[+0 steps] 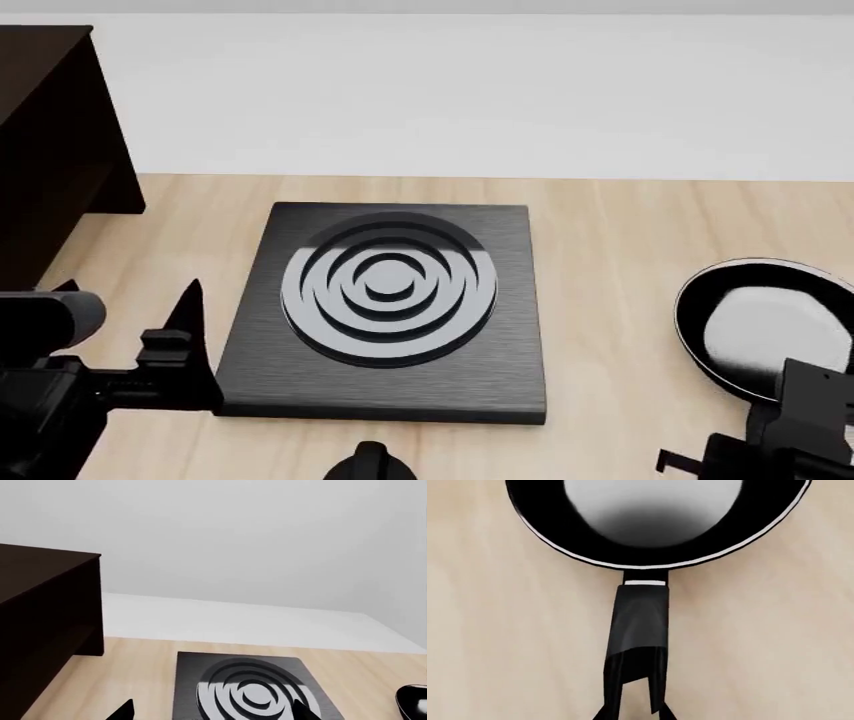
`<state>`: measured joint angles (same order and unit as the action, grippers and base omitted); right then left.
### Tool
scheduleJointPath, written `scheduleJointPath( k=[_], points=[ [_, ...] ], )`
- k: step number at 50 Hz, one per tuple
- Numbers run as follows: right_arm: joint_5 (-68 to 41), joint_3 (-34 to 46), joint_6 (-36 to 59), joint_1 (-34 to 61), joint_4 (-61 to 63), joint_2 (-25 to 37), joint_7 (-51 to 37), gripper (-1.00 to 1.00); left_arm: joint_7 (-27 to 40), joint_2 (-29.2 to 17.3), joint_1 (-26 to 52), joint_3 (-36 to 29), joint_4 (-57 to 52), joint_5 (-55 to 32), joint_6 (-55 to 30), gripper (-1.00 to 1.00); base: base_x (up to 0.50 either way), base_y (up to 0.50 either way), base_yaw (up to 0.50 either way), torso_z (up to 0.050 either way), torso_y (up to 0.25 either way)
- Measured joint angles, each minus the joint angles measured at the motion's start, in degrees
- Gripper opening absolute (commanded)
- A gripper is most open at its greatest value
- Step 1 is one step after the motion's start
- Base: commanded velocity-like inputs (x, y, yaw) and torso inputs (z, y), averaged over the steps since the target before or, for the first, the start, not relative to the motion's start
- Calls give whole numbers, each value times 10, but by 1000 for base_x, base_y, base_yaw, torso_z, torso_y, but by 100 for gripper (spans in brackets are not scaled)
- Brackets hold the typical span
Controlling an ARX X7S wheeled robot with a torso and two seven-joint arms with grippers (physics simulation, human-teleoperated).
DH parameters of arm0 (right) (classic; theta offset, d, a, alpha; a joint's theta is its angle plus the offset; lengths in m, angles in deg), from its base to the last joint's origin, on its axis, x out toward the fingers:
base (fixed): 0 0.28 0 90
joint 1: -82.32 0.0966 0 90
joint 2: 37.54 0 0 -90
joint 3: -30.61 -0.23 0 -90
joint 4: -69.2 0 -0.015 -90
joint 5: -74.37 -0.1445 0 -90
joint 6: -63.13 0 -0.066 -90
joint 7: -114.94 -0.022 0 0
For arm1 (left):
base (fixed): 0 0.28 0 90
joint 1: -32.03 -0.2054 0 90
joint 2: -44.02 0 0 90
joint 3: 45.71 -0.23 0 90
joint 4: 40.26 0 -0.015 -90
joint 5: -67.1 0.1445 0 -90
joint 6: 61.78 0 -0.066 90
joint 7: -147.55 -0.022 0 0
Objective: Put the frying pan on the cabinet shelf.
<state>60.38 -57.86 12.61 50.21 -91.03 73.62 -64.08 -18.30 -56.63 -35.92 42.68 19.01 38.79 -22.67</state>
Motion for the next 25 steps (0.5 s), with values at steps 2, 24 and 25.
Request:
scheduleJointPath(
  k=[2, 24, 25],
  points=[
    [0, -1, 15, -10, 25, 0, -4, -100, 2, 0, 1, 0, -2, -2, -2, 100, 0, 0, 0, 0, 0],
    [-32, -15, 214, -120, 398, 29, -39, -100, 15, -2, 7, -2, -14, -18, -17, 100, 0, 0, 0, 0, 1],
    [-34, -15, 223, -123, 414, 31, -40, -100, 15, -2, 8, -2, -14, -19, -17, 100, 0, 0, 0, 0, 0]
  ],
)
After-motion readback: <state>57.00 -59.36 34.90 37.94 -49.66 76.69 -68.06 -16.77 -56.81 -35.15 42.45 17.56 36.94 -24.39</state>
